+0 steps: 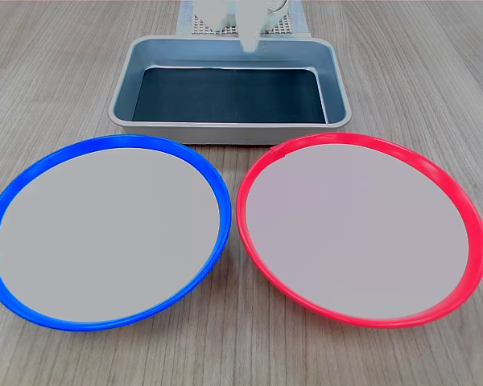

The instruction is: Lift the stacked dish and set it down on the table.

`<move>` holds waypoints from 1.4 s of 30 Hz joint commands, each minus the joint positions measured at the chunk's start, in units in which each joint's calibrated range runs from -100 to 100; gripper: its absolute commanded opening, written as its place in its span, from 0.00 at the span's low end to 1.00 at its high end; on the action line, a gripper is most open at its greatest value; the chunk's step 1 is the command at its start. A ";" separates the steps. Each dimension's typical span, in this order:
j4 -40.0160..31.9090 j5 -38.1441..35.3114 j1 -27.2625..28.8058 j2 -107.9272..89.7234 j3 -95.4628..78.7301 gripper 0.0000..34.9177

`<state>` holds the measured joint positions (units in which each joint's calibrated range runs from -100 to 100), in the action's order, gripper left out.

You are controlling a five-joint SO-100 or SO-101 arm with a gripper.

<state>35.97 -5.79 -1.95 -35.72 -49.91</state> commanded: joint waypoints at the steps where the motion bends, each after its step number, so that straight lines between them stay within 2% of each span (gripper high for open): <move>1: -15.62 2.74 2.28 -23.51 -24.97 0.00; 4: -14.39 3.57 3.88 -39.55 -38.07 0.00; 6: -5.80 3.42 5.10 -51.57 -44.45 0.00; 9: 2.78 2.64 5.48 -59.93 -48.54 0.00; 19: 11.37 2.69 6.98 -63.34 -50.09 0.00; 24: 11.37 5.27 8.02 -63.26 -50.09 0.00; 42: 11.37 5.23 8.11 -63.26 -50.09 0.01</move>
<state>47.15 -0.61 5.75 -98.72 -100.00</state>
